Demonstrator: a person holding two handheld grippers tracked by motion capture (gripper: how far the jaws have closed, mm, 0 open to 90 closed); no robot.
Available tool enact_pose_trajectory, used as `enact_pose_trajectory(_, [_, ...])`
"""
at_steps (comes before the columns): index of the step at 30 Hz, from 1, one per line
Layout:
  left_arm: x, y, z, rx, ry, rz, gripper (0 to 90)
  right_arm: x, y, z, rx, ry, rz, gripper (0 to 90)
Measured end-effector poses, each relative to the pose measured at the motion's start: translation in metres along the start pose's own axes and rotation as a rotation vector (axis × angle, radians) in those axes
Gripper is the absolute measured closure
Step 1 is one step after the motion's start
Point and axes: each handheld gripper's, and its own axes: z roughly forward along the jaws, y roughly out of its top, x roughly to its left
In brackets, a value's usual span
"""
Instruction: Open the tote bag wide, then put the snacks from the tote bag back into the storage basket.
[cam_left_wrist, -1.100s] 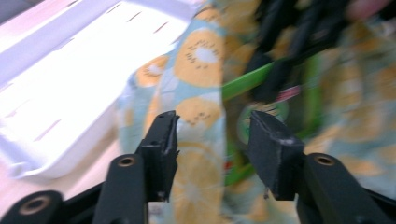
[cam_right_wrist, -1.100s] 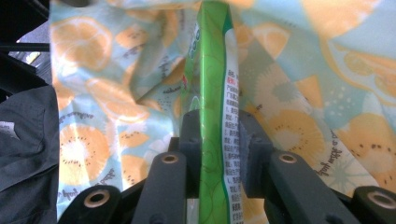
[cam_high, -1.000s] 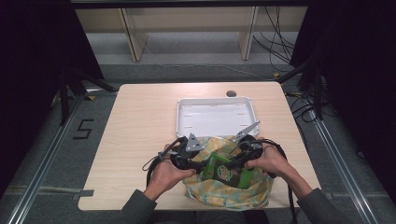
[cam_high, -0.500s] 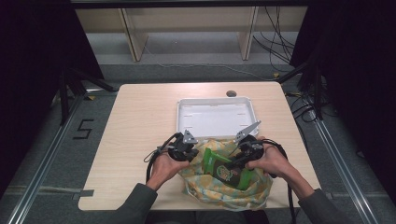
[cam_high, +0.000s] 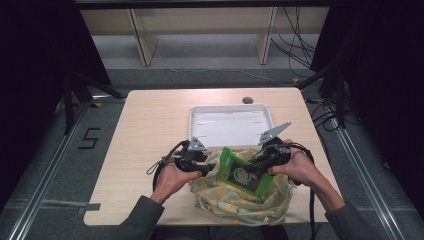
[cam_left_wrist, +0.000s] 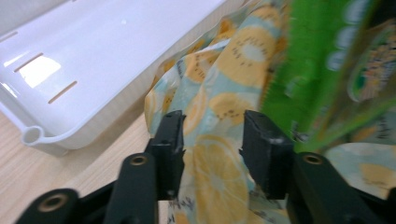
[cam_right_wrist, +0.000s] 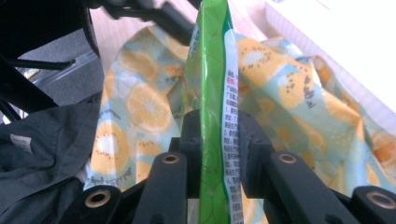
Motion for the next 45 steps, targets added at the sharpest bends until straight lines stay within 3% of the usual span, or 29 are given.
enact_pose_trajectory(1, [-0.001,0.000,-0.004,-0.007,-0.005,-0.001,51.8,-0.001,0.001,-0.002,-0.010,-0.003,-0.024,75.8])
enact_pose_trajectory(5, [-0.005,-0.002,-0.022,-0.060,-0.021,-0.035,42.7,0.002,0.005,-0.009,-0.040,0.000,-0.029,75.9])
enact_pose_trajectory(9, [-0.011,-0.009,-0.039,-0.079,0.010,-0.027,37.9,0.006,0.008,-0.015,-0.058,0.009,-0.016,75.9])
enact_pose_trajectory(10, [-0.012,-0.012,-0.042,-0.085,0.012,-0.026,37.0,0.004,0.009,-0.017,-0.062,0.012,-0.032,75.9])
enact_pose_trajectory(11, [-0.013,-0.015,-0.046,-0.085,0.022,-0.024,36.7,0.005,0.010,-0.018,-0.067,0.008,-0.016,75.9])
enact_pose_trajectory(12, [-0.013,-0.018,-0.049,-0.091,0.020,-0.014,36.7,0.003,0.011,-0.019,-0.077,0.009,-0.043,75.9])
enact_pose_trajectory(13, [-0.014,-0.021,-0.051,-0.094,0.018,-0.028,36.4,0.004,0.012,-0.021,-0.073,0.004,-0.032,75.9])
enact_pose_trajectory(16, [-0.015,-0.031,-0.057,-0.089,0.024,-0.032,34.4,0.005,0.013,-0.022,-0.097,0.012,-0.024,75.9])
enact_pose_trajectory(17, [-0.015,-0.036,-0.059,-0.082,0.027,-0.025,33.4,0.003,0.014,-0.024,-0.092,0.002,-0.045,75.9])
enact_pose_trajectory(19, [-0.015,-0.044,-0.062,-0.068,0.039,-0.008,32.2,0.003,0.014,-0.024,-0.114,0.002,-0.041,75.9])
enact_pose_trajectory(21, [-0.015,-0.051,-0.066,-0.066,0.053,-0.025,30.8,0.003,0.014,-0.026,-0.105,0.010,-0.017,75.9])
enact_pose_trajectory(24, [-0.011,-0.062,-0.072,-0.053,0.072,-0.030,28.3,0.000,0.015,-0.030,-0.122,-0.004,-0.041,75.8])
enact_pose_trajectory(25, [-0.010,-0.065,-0.074,-0.053,0.086,-0.027,28.1,0.000,0.015,-0.030,-0.128,0.007,-0.028,75.9])
enact_pose_trajectory(28, [-0.009,-0.073,-0.078,-0.075,0.102,-0.055,27.2,-0.001,0.016,-0.034,-0.139,0.010,-0.028,75.9])
enact_pose_trajectory(32, [-0.006,-0.082,-0.083,-0.095,0.130,-0.061,27.2,-0.003,0.016,-0.041,-0.166,-0.002,-0.027,75.8])
enact_pose_trajectory(34, [-0.006,-0.086,-0.083,-0.093,0.132,-0.077,27.1,-0.003,0.016,-0.043,-0.190,0.000,-0.001,75.8])
enact_pose_trajectory(38, [-0.004,-0.094,-0.081,-0.061,0.153,-0.052,26.8,-0.006,0.016,-0.050,-0.214,-0.018,0.000,75.9])
enact_pose_trajectory(39, [-0.004,-0.096,-0.079,-0.071,0.149,-0.082,26.6,-0.007,0.016,-0.051,-0.208,-0.026,-0.001,75.9])
enact_pose_trajectory(43, [-0.003,-0.101,-0.082,-0.057,0.143,-0.066,25.8,-0.012,0.017,-0.056,-0.244,-0.039,0.004,75.8])
enact_pose_trajectory(45, [-0.004,-0.103,-0.081,-0.069,0.149,-0.083,25.1,-0.018,0.017,-0.058,-0.263,-0.046,0.005,75.8])
